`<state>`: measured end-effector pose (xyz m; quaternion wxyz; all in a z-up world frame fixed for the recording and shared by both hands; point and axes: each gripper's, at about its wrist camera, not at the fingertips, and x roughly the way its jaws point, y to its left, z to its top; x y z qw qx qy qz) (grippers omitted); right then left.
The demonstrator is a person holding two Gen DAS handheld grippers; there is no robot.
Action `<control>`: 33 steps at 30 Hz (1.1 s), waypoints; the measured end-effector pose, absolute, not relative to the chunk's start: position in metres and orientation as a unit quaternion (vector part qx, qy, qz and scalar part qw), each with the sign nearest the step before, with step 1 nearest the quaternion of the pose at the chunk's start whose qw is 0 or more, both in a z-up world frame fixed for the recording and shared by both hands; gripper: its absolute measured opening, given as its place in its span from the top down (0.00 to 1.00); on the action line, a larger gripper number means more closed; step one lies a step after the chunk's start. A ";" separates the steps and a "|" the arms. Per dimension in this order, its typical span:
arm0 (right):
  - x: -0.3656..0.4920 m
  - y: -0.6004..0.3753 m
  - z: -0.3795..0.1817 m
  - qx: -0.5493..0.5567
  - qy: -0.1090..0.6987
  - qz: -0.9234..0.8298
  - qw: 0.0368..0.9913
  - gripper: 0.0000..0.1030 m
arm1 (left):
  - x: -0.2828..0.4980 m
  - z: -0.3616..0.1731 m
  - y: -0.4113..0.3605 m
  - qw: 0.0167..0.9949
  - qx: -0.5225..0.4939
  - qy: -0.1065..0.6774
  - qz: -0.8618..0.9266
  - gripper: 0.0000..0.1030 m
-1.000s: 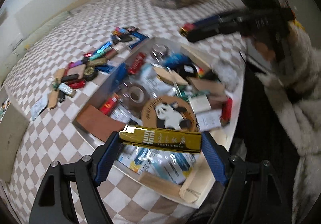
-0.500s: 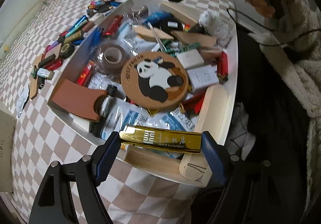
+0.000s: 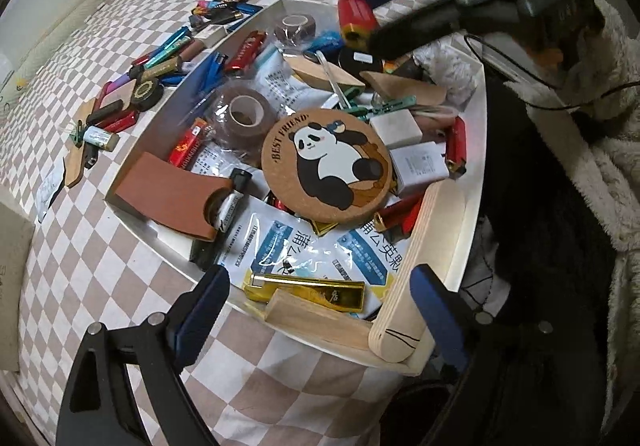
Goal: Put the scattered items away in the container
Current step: 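Lower the red lighter into the box and open the right tool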
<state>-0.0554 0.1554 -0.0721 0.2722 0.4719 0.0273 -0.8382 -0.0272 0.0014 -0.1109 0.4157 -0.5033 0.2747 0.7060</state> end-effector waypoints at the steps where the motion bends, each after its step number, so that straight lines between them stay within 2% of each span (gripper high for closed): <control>1: -0.055 0.151 -0.073 0.471 0.037 -0.835 0.281 0.20 | -0.027 -0.109 0.001 0.417 -0.503 0.272 0.706 0.10; 8: -0.057 0.117 -0.081 0.470 0.119 -0.802 0.347 0.20 | -0.028 -0.098 -0.006 0.420 -0.503 0.250 0.713 0.10; 33: -0.071 0.032 -0.113 0.484 0.310 -0.621 0.533 0.20 | -0.022 -0.074 -0.018 0.439 -0.492 0.222 0.718 0.10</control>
